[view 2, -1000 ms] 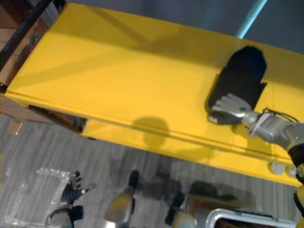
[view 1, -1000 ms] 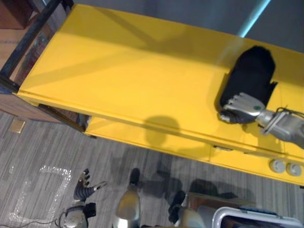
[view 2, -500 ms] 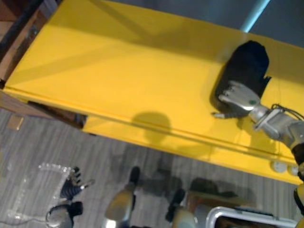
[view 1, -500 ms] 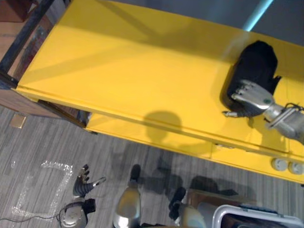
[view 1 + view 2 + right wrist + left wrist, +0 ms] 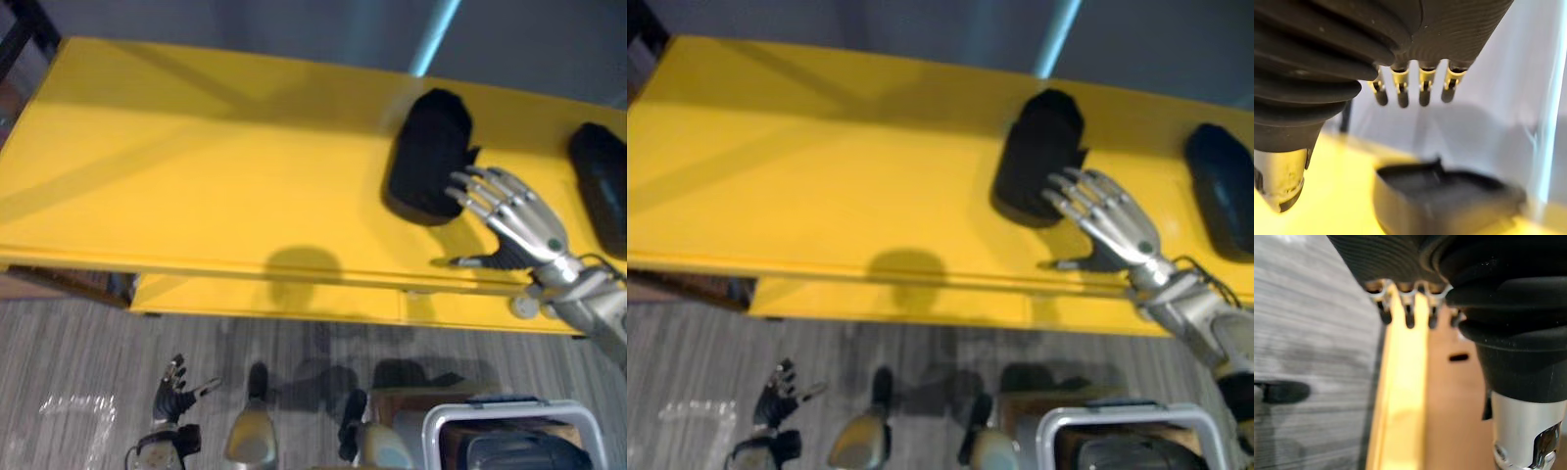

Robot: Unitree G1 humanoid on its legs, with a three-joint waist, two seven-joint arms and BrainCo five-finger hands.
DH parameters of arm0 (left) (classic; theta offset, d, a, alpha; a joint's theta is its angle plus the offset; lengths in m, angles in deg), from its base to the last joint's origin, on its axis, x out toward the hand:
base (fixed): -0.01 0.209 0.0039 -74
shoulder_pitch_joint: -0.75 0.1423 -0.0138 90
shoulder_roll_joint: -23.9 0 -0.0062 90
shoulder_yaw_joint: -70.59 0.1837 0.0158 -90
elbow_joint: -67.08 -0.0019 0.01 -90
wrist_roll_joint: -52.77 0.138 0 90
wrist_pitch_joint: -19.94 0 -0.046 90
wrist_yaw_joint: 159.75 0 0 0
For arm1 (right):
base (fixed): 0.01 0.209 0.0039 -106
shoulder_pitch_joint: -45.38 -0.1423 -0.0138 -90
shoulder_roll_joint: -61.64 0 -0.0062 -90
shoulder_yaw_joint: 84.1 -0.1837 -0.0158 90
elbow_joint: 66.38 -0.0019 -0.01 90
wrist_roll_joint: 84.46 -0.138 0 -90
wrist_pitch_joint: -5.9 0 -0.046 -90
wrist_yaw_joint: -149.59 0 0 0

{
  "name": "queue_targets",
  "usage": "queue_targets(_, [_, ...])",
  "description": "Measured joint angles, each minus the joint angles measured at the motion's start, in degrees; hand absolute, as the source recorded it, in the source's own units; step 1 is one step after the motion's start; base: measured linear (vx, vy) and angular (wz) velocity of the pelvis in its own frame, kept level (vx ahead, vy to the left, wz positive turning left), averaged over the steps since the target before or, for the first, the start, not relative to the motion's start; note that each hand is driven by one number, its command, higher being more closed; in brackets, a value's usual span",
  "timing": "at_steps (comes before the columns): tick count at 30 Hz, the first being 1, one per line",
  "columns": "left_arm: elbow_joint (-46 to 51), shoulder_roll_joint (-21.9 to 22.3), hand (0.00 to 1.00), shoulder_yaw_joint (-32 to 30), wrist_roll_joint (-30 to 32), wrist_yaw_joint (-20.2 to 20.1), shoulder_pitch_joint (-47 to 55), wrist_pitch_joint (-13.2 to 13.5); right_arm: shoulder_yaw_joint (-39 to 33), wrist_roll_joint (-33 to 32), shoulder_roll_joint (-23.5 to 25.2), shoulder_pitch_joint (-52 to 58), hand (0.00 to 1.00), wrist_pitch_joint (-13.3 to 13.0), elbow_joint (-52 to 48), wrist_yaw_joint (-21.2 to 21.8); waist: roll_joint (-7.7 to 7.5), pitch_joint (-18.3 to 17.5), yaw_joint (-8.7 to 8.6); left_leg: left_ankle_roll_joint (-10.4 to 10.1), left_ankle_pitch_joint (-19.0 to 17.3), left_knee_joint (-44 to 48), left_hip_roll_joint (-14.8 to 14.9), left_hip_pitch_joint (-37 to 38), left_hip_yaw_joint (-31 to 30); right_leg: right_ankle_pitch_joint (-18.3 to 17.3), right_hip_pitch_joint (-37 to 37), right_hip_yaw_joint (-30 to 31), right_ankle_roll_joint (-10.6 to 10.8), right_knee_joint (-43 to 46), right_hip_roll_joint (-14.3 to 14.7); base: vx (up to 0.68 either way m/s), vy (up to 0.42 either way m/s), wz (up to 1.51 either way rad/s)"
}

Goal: Walk over and take plastic housings, then place them on the shelf

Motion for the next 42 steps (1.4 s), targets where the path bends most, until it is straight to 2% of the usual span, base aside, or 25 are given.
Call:
queue_targets(3, [0.1,1.6,0.0,-0.6,0.1,0.7,0.9,0.6,-4.5,-7.3,6.4,3.0,0.0,0.0,-5.8,1.5,0.14,-1.8,-0.89,0.0,-0.1,0.0,0.0,0.7,0.0,0.0,0.6,0.0,0.0,-0.2,0.3,0.0,-0.006,-0.04])
queue_targets(5, [-0.2,2.8,0.0,-0.5,0.2,0.7,1.8,0.7,-5.2,-19.0,14.6,3.0,0.0,-0.1,-8.4,5.3,0.38,-2.6,-1.23,0.0,-0.1,0.0,-0.1,1.0,0.2,0.1,0.7,0.5,0.1,-0.2,0.3,-0.02,0.002,-0.06])
queue_targets(6, [-0.7,3.5,0.0,-0.5,0.5,0.7,1.9,0.8,-4.8,-24.9,18.5,3.3,0.0,-0.2,-9.4,8.3,0.67,-2.8,-1.26,0.0,-0.1,0.0,-0.1,1.0,0.3,0.1,0.7,0.6,0.2,-0.2,0.3,0.0,0.0,0.0])
queue_targets(7, [-1.6,4.4,0.0,-0.2,0.7,0.8,1.8,0.8,-3.5,-32.9,23.3,3.8,0.0,-0.3,-9.9,13.1,1.2,-3.1,-1.28,0.0,-0.1,0.0,-0.1,1.1,0.3,0.2,0.7,0.7,0.3,-0.2,0.2,-0.04,0.003,-0.03])
queue_targets(8, [-1.9,4.7,0.0,-0.1,0.7,0.8,1.8,0.8,-2.8,-35.2,24.8,3.9,0.0,-0.2,-9.9,14.7,1.36,-3.2,-1.29,0.0,-0.1,0.0,-0.1,1.1,0.3,0.2,0.7,0.7,0.3,-0.2,0.2,-0.04,0.003,-0.06])
queue_targets(9, [-2.3,6.0,0.0,0.3,0.9,1.0,2.0,0.8,1.1,-41.6,29.6,4.6,0.0,0.2,-9.7,19.1,2.07,-3.4,-1.29,0.0,-0.1,0.0,-0.1,1.3,0.6,0.1,0.7,0.7,0.3,-0.2,0.1,-0.04,0.004,-0.08])
queue_targets(10, [-2.3,6.7,0.0,0.7,1.8,1.7,2.0,0.7,4.2,-45.2,31.9,4.9,0.0,1.0,-9.4,22.3,2.57,-3.5,-1.29,0.0,-0.1,0.0,-0.1,1.3,0.7,0.1,0.7,0.8,0.3,-0.2,0.0,-0.04,0.005,-0.1])
queue_targets(12, [-2.3,7.5,0.0,2.9,2.7,2.6,1.7,0.7,13.1,-49.9,35.9,4.4,0.0,4.5,-7.3,28.4,3.79,-3.4,-1.3,0.0,-0.1,0.0,-0.1,1.8,0.9,0.2,0.9,1.0,0.4,-0.1,0.0,-0.04,0.004,-0.07])
queue_targets(13, [-2.3,7.9,0.0,4.2,2.8,3.3,1.7,0.7,18.0,-52.7,37.6,3.5,0.0,7.4,-4.9,30.9,4.26,-3.4,-1.29,0.0,-0.1,0.0,-0.1,2.1,0.9,0.2,1.2,1.0,0.4,-0.1,0.0,-0.03,-0.002,-0.02])
queue_targets(14, [-2.4,8.0,0.0,4.7,2.8,3.5,1.7,0.6,20.5,-54.3,38.4,2.8,0.0,8.5,-3.0,31.7,4.41,-3.5,-1.25,-0.1,-0.1,0.0,0.0,2.1,0.8,0.1,1.3,1.0,0.4,-0.1,0.0,0.0,0.0,0.0])
queue_targets(16, [-4.2,8.4,0.0,7.6,2.9,4.2,0.6,0.3,27.2,-58.4,42.1,-1.9,0.0,13.2,5.7,32.5,4.85,-3.4,-0.77,-0.1,-0.1,0.0,0.2,2.0,0.6,0.1,1.3,1.0,0.3,-0.1,0.0,-0.01,-0.001,0.02])
queue_targets(19, [-5.7,8.7,0.0,9.6,2.9,4.5,-0.8,-0.4,31.1,-59.8,45.7,-8.6,0.0,16.3,14.4,31.4,5.37,-3.1,0.55,-0.1,0.0,0.1,0.3,1.8,0.1,0.1,1.3,0.9,0.2,0.0,0.0,-0.01,-0.008,0.08])
queue_targets(25, [-6.0,8.7,0.0,11.9,2.9,4.4,-2.0,-0.5,34.0,-57.1,49.5,-17.8,0.0,18.4,20.2,27.6,6.91,-1.7,1.22,0.0,0.4,0.3,0.2,1.8,-0.3,0.1,1.4,0.6,0.1,0.6,-0.1,0.01,-0.004,0.04])
queue_targets(28, [-6.0,8.6,0.0,13.3,2.9,4.4,-3.0,-0.5,33.8,-54.2,49.7,-20.9,0.0,20.4,23.2,22.1,7.48,-0.6,1.72,0.0,0.4,0.3,0.2,1.6,-0.7,0.0,1.4,0.2,0.0,0.6,-0.1,0.01,-0.008,0.06])
queue_targets(32, [-6.0,8.7,0.0,13.8,2.8,4.3,-3.2,-0.5,32.0,-51.4,50.8,-23.2,0.0,20.7,26.8,14.8,7.94,-0.2,1.89,-0.1,0.4,0.3,0.2,0.9,-1.7,-0.2,1.4,-1.0,-0.2,0.6,0.0,0.02,-0.011,0.13])
queue_targets(36, [-6.1,9.2,0.0,14.4,2.8,4.1,-3.7,-0.5,30.0,-48.1,52.3,-27.8,0.0,20.9,28.5,8.6,9.46,1.3,1.86,0.0,0.1,1.5,0.1,0.9,-1.7,-0.4,1.6,-0.9,-0.2,1.1,-0.2,0.0,0.0,0.0])
queue_targets(40, [-6.5,10.0,0.0,15.2,2.8,4.0,-4.4,-0.3,26.8,-45.8,53.1,-30.8,0.0,23.3,31.6,2.7,10.99,2.5,1.87,0.0,-0.1,2.2,0.1,0.9,-2.1,-1.6,1.3,-1.0,0.0,3.1,-0.5,-0.03,-0.009,0.03])
queue_targets(42, [-6.5,10.0,0.0,15.4,2.8,4.0,-4.6,-0.1,25.3,-45.7,53.1,-31.3,0.0,24.6,32.7,1.0,11.17,2.9,1.89,0.0,-0.1,2.4,0.1,0.7,-2.2,-2.1,0.9,-1.0,-0.2,4.0,-0.6,-0.01,-0.006,0.02])
